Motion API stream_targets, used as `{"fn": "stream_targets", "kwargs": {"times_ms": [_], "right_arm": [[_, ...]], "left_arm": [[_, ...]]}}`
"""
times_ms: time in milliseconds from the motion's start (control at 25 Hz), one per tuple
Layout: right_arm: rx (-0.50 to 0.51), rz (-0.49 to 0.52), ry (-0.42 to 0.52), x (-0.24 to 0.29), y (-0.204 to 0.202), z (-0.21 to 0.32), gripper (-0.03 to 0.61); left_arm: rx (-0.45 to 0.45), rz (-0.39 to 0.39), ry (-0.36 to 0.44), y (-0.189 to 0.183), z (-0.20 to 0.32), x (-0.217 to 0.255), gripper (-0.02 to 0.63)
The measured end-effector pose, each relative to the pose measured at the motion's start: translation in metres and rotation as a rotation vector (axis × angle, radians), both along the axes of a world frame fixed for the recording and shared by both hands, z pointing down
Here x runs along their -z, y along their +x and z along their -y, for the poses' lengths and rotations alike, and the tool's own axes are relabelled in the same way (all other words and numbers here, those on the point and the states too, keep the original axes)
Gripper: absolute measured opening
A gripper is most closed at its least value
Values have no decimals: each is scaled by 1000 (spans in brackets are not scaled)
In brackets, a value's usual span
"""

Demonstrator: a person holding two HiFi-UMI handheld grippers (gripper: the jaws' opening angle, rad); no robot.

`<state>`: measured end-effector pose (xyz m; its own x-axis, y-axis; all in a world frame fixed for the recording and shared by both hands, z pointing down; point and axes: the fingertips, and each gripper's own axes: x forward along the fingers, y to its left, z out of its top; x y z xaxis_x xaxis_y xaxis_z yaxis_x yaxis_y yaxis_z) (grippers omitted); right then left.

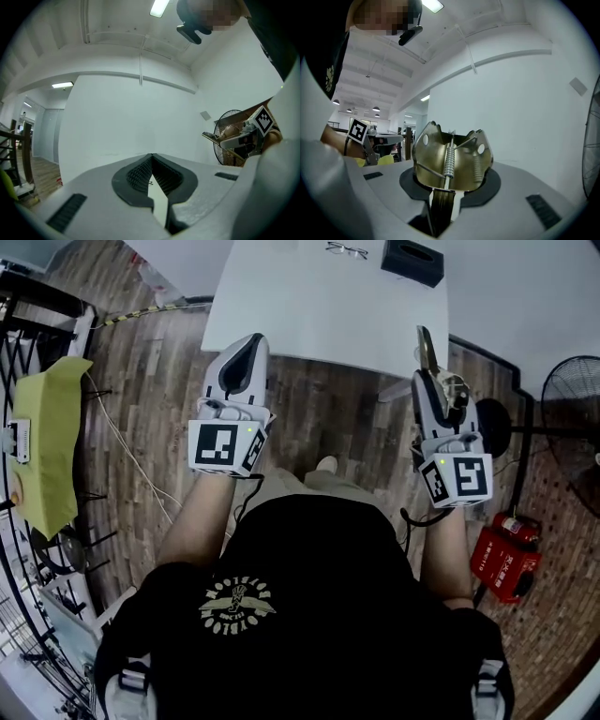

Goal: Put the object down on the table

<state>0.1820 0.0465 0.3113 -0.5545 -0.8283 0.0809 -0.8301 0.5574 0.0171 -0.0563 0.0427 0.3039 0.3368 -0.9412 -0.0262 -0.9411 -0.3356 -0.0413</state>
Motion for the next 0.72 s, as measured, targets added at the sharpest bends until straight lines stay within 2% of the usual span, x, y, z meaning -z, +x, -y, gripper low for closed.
{"fn": "stream_targets", "kwargs": {"times_ms": [120, 280, 720], "right_arm": [[16, 5, -21, 0, -3, 2, 110], [28, 0, -37, -3, -5, 6, 110], [-16, 10, -37, -3, 1, 17, 110]], "left_arm": [[17, -24, -6, -3, 1, 3, 6], [33, -14, 8, -5, 5, 11, 6], [-9, 5, 15, -4, 14, 10, 6]]}}
